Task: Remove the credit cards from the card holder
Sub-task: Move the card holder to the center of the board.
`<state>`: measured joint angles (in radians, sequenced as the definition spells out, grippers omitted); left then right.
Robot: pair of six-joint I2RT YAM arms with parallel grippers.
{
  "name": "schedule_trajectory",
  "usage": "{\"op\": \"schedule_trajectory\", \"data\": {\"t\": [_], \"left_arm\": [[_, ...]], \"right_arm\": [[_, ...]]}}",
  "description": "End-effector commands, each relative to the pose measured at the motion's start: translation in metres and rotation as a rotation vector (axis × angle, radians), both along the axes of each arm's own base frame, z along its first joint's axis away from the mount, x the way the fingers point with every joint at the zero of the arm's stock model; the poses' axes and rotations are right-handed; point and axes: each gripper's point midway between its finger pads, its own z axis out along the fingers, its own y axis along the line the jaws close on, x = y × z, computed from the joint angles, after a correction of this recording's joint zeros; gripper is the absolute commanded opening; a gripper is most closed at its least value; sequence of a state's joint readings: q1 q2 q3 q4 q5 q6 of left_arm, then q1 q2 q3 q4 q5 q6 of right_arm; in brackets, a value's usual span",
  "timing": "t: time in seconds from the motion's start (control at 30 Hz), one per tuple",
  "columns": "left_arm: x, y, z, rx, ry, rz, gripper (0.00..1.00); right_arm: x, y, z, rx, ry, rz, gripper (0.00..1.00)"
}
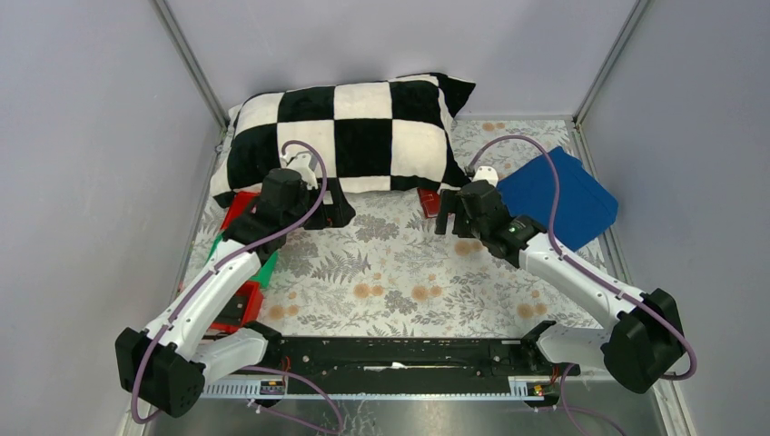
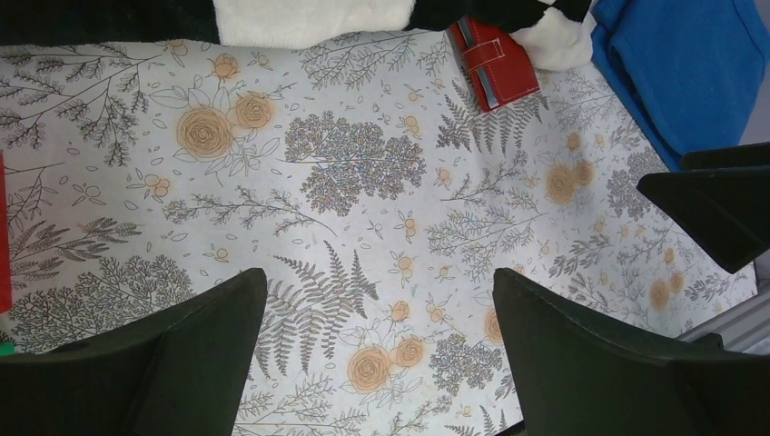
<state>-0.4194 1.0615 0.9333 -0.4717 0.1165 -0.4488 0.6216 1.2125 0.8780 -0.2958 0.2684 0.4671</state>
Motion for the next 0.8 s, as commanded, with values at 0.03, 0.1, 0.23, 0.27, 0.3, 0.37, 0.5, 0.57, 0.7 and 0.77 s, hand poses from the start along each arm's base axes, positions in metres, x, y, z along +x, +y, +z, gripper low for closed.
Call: {"op": "schedule_trajectory", "data": {"t": [0.03, 0.1, 0.23, 0.27, 0.3, 0.37, 0.5, 0.57, 0.7, 0.77], "left_arm": [[0.003, -0.002, 0.016, -0.026, -0.081, -0.012, 0.99], [0.002, 0.0, 0.015, -0.024, -0.081, -0.003, 0.99], [-0.001, -0.002, 0.008, -0.025, -0.07, -0.004, 0.99], [-0.002, -0.003, 0.005, -0.024, -0.065, -0.007, 0.99], [-0.003, -0.004, 0.003, -0.025, -0.061, -0.008, 0.99], [-0.004, -0.006, 0.001, -0.024, -0.053, -0.012, 0.99], [-0.007, -0.006, 0.002, -0.028, -0.056, -0.01, 0.99], [-0.009, -0.004, 0.003, -0.026, -0.06, -0.001, 0.99], [-0.01, 0.003, 0.003, -0.002, -0.064, 0.024, 0.99], [-0.011, 0.005, 0.004, 0.012, -0.062, 0.028, 0.99]], "right_arm": [[0.004, 0.004, 0.013, 0.017, -0.062, 0.028, 1.0], [0.008, -0.001, 0.009, -0.009, -0.075, 0.02, 1.0], [0.023, -0.009, -0.005, 0.065, -0.019, 0.008, 1.0], [0.027, -0.009, -0.012, 0.084, 0.008, 0.01, 1.0], [0.032, -0.006, -0.015, 0.094, 0.025, 0.015, 1.0], [0.041, 0.005, -0.023, 0.098, 0.059, 0.048, 1.0], [0.06, 0.03, -0.044, 0.103, 0.155, 0.119, 1.0], [0.072, 0.035, -0.054, 0.086, 0.185, 0.113, 1.0], [0.094, 0.033, -0.074, 0.004, 0.228, 0.072, 1.0], [0.104, 0.034, -0.079, -0.022, 0.232, 0.076, 1.0]]}}
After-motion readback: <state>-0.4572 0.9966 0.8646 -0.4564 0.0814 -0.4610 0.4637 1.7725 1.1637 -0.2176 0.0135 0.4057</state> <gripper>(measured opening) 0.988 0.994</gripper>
